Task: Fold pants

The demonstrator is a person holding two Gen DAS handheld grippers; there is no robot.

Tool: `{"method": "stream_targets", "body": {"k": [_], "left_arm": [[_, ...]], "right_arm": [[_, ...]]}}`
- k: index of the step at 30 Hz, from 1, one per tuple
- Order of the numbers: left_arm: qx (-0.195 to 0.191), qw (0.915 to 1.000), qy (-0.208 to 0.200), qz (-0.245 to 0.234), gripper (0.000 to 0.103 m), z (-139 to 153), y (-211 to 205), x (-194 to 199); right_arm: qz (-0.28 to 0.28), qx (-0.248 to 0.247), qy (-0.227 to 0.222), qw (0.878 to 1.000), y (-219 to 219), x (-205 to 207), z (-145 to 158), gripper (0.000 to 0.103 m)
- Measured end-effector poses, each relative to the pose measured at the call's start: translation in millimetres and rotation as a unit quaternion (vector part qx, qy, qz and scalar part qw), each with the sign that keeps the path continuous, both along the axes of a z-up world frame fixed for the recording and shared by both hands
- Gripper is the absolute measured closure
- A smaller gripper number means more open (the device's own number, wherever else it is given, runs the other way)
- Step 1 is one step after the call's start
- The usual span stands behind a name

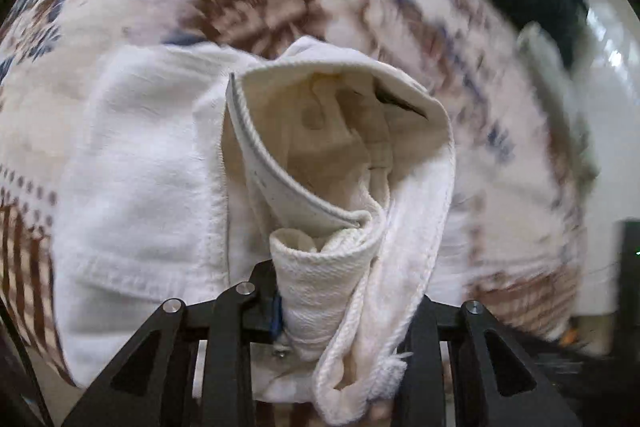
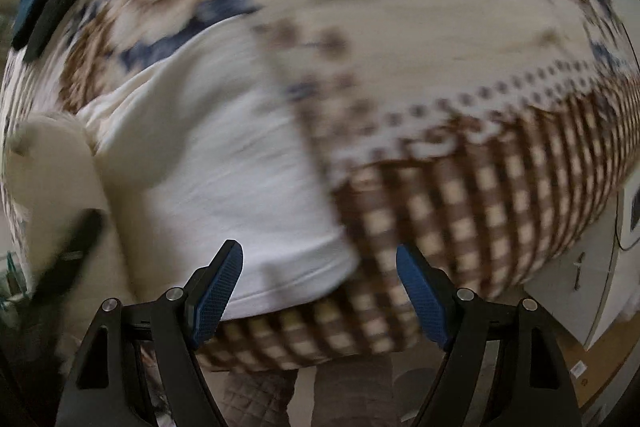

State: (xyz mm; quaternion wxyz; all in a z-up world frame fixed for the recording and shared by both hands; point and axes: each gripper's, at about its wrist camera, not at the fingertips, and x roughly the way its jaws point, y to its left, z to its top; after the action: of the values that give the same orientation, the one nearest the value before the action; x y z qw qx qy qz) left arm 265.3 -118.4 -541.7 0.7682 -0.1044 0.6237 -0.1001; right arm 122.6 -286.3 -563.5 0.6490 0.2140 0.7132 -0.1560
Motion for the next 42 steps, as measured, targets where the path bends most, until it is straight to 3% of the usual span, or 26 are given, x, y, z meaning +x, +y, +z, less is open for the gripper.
{"method": "stream_targets", "body": {"k": [4, 7, 9, 10, 14, 16, 20, 23, 26, 28, 29, 32, 35, 38, 42], "left_arm": [[0.022, 0.9995, 0.013, -0.015, 0.067, -2.1, -6.5, 11.9], [-0.003, 0.9986, 0.043, -0.029, 0.047, 21.7, -7.6, 12.2], [-0.044, 0.9973, 0.049, -0.034, 0.010, 40.0, -0.7, 2.4], [-0.052, 0.9969, 0.046, -0.037, 0.006, 45.1, 0.7, -3.4], [-0.069, 0.9970, 0.037, 0.000, 0.006, 77.9, 34.9, -19.2], [-0.048, 0.9979, 0.023, 0.038, 0.006, 84.5, 66.3, -22.6], [0.034, 0.9938, 0.029, 0.102, 0.006, 61.2, 132.6, -20.7], [0.055, 0.9862, 0.057, 0.145, 0.006, 38.4, 174.7, -20.1], [0.077, 0.9817, 0.062, 0.163, 0.006, 30.3, 196.2, -22.2], [0.083, 0.9801, 0.064, 0.168, 0.006, 27.0, 203.7, -26.5], [0.082, 0.9796, 0.065, 0.171, 0.006, 26.8, 206.3, -28.1], [0.074, 0.9794, 0.066, 0.176, 0.006, 27.9, 206.8, -29.3], [0.058, 0.9819, 0.059, 0.170, 0.006, 32.7, 198.2, -14.1], [0.035, 0.9869, 0.046, 0.150, 0.006, 39.1, 182.4, 3.6], [-0.007, 0.9924, 0.035, 0.118, 0.006, 40.3, 151.6, 35.2]], "right_arm": [[-0.016, 0.012, -0.007, 1.000, -28.7, -1.5, -1.3, 0.021], [-0.013, 0.045, -0.020, 0.999, -46.1, 2.3, 2.6, 0.021], [-0.009, 0.074, -0.033, 0.997, -65.4, 9.1, 8.2, 0.021], [-0.009, 0.091, -0.042, 0.995, -72.5, 13.2, 13.1, 0.021], [0.004, 0.138, -0.065, 0.988, -75.4, 28.4, 28.0, 0.021], [0.018, 0.166, -0.071, 0.983, -61.3, 38.6, 27.1, 0.021], [0.039, 0.216, -0.085, 0.972, -24.4, 59.3, 14.3, 0.021], [0.048, 0.249, -0.061, 0.966, 3.3, 67.9, -20.5, 0.021], [0.068, 0.242, -0.032, 0.967, 23.4, 74.5, -48.0, 0.020], [0.080, 0.256, -0.055, 0.962, 32.1, 75.0, -43.2, 0.037], [0.089, 0.271, -0.070, 0.956, 39.0, 74.3, -37.7, 0.060], [0.110, 0.237, -0.108, 0.959, 47.6, 67.7, -13.2, 0.082], [0.088, 0.226, -0.140, 0.960, 28.4, 58.8, 21.2, 0.089], [0.062, 0.209, -0.156, 0.963, -10.2, 47.4, 50.4, 0.089], [0.026, 0.170, -0.148, 0.974, -80.3, 37.4, 55.6, 0.089]]}}
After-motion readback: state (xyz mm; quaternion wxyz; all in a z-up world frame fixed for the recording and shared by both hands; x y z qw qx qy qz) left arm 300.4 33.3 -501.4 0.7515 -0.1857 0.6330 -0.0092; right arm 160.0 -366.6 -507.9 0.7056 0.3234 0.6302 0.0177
